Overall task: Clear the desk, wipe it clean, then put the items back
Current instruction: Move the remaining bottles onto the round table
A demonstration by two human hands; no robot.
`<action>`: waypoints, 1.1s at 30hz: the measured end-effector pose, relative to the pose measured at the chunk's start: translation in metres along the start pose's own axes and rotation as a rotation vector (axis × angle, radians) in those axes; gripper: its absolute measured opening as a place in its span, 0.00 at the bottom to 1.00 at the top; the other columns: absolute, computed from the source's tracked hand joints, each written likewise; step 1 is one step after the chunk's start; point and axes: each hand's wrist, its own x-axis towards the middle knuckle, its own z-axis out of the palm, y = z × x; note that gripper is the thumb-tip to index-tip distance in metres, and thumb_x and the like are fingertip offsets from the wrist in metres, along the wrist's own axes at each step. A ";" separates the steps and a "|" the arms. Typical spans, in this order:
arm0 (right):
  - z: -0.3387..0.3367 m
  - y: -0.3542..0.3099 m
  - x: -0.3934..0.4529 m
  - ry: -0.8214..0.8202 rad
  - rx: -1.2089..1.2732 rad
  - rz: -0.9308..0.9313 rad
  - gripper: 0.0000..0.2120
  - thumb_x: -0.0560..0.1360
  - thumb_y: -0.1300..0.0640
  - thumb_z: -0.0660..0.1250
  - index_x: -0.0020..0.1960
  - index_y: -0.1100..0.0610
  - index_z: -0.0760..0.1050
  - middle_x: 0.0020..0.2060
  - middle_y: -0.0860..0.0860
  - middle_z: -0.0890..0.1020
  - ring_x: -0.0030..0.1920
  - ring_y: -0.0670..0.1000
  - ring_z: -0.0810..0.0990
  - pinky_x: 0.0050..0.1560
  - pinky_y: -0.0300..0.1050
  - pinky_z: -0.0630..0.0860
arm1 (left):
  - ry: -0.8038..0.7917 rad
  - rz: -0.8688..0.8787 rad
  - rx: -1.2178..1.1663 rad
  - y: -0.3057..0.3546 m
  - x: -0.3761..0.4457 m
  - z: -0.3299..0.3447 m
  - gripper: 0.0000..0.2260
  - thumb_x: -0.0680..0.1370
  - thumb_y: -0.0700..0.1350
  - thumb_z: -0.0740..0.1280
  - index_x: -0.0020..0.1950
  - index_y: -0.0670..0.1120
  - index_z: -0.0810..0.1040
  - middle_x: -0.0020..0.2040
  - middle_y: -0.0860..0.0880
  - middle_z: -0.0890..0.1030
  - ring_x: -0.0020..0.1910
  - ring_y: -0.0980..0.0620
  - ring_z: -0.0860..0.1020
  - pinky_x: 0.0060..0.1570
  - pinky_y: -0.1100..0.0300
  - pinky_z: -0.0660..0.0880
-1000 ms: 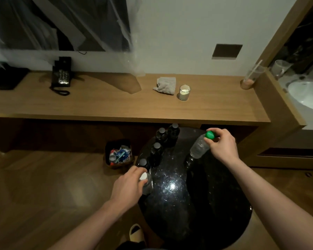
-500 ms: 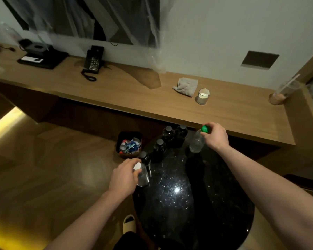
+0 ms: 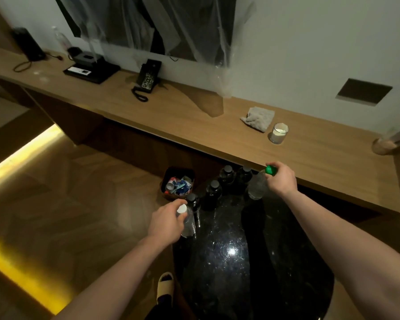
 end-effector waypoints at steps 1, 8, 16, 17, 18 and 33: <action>-0.001 -0.003 0.001 -0.018 -0.011 0.004 0.23 0.79 0.61 0.71 0.72 0.50 0.75 0.67 0.53 0.78 0.65 0.55 0.78 0.63 0.52 0.78 | 0.001 0.002 0.002 0.000 -0.002 0.001 0.17 0.83 0.53 0.67 0.71 0.60 0.74 0.52 0.55 0.83 0.43 0.58 0.78 0.48 0.59 0.77; -0.015 -0.018 -0.004 -0.136 -0.128 -0.010 0.31 0.78 0.59 0.71 0.79 0.49 0.66 0.72 0.57 0.73 0.67 0.58 0.76 0.62 0.55 0.80 | -0.015 0.067 -0.025 0.000 -0.011 -0.001 0.22 0.83 0.51 0.66 0.77 0.55 0.69 0.74 0.57 0.71 0.65 0.58 0.75 0.67 0.55 0.73; -0.015 -0.063 -0.103 -0.117 0.115 -0.153 0.31 0.78 0.54 0.73 0.77 0.44 0.66 0.75 0.49 0.66 0.62 0.47 0.77 0.62 0.51 0.79 | -0.099 0.121 -0.053 -0.005 -0.026 -0.024 0.28 0.83 0.53 0.65 0.82 0.56 0.60 0.79 0.58 0.61 0.75 0.55 0.67 0.74 0.56 0.67; -0.013 -0.069 -0.117 -0.151 0.127 -0.192 0.30 0.78 0.54 0.73 0.76 0.43 0.66 0.74 0.47 0.67 0.57 0.43 0.78 0.58 0.46 0.78 | -0.098 0.133 -0.059 -0.005 -0.028 -0.031 0.28 0.83 0.54 0.65 0.82 0.56 0.60 0.80 0.59 0.60 0.76 0.55 0.66 0.75 0.55 0.67; -0.011 -0.075 -0.130 -0.186 0.132 -0.226 0.30 0.78 0.55 0.73 0.76 0.42 0.67 0.73 0.45 0.68 0.56 0.41 0.77 0.56 0.42 0.77 | -0.094 0.142 -0.069 -0.007 -0.030 -0.039 0.27 0.83 0.54 0.65 0.81 0.57 0.61 0.80 0.60 0.59 0.77 0.56 0.65 0.76 0.54 0.66; 0.071 -0.240 -0.191 -0.517 -0.207 -0.510 0.32 0.81 0.37 0.62 0.81 0.36 0.54 0.82 0.38 0.49 0.81 0.48 0.55 0.78 0.52 0.64 | 0.060 0.168 0.077 -0.130 -0.040 -0.205 0.28 0.82 0.63 0.61 0.81 0.65 0.56 0.82 0.63 0.46 0.81 0.59 0.49 0.80 0.51 0.57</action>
